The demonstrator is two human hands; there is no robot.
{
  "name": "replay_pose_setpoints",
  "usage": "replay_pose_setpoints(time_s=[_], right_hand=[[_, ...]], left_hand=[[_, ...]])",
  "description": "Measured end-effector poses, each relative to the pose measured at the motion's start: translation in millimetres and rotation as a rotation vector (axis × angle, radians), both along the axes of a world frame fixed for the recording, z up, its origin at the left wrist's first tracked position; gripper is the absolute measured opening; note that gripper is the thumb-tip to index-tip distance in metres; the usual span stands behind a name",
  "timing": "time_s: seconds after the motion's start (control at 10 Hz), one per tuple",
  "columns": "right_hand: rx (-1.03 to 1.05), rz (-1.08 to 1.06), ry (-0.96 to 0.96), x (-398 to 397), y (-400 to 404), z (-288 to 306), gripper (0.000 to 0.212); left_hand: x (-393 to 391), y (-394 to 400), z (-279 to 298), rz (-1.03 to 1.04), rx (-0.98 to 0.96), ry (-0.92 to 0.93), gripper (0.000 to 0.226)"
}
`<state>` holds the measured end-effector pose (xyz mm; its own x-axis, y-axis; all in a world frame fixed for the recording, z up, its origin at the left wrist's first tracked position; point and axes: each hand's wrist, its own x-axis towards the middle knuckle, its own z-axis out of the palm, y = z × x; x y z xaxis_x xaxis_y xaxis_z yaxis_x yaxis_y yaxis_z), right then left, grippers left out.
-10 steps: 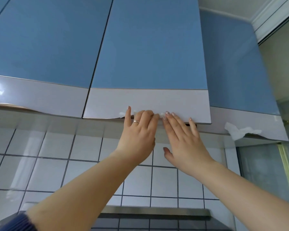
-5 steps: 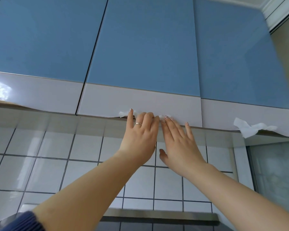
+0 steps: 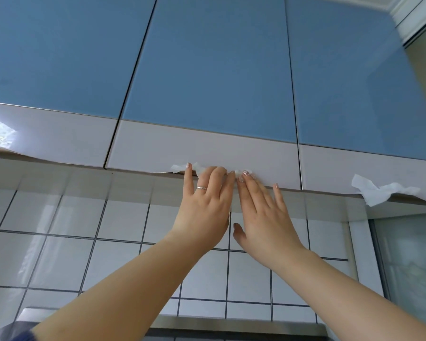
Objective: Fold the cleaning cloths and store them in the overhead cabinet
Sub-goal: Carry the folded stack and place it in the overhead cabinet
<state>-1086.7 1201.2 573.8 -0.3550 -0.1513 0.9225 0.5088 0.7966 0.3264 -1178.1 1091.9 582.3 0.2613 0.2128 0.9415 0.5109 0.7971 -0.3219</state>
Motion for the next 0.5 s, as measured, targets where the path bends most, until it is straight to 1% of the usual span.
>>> replay_pose_setpoints(time_s=[0.1,0.2,0.3,0.4,0.5], right_hand=[[-0.009,-0.001,0.010,-1,0,0,0.097],[-0.034,0.023,-0.034,5,-5,0,0.093],[-0.089,0.044,-0.112,16,-14,5,0.085],[-0.138,0.032,-0.136,25,-23,5,0.081],[-0.164,0.012,-0.166,32,-32,-3,0.081]], left_hand=[[0,-1,1,0.007,-0.003,-0.004,0.083],[6,-3,1,-0.001,-0.023,-0.049,0.086],[15,-13,4,0.004,-0.070,-0.115,0.086],[25,-29,2,-0.017,-0.170,-0.199,0.084],[28,-51,-11,-0.059,-0.188,-0.266,0.078]])
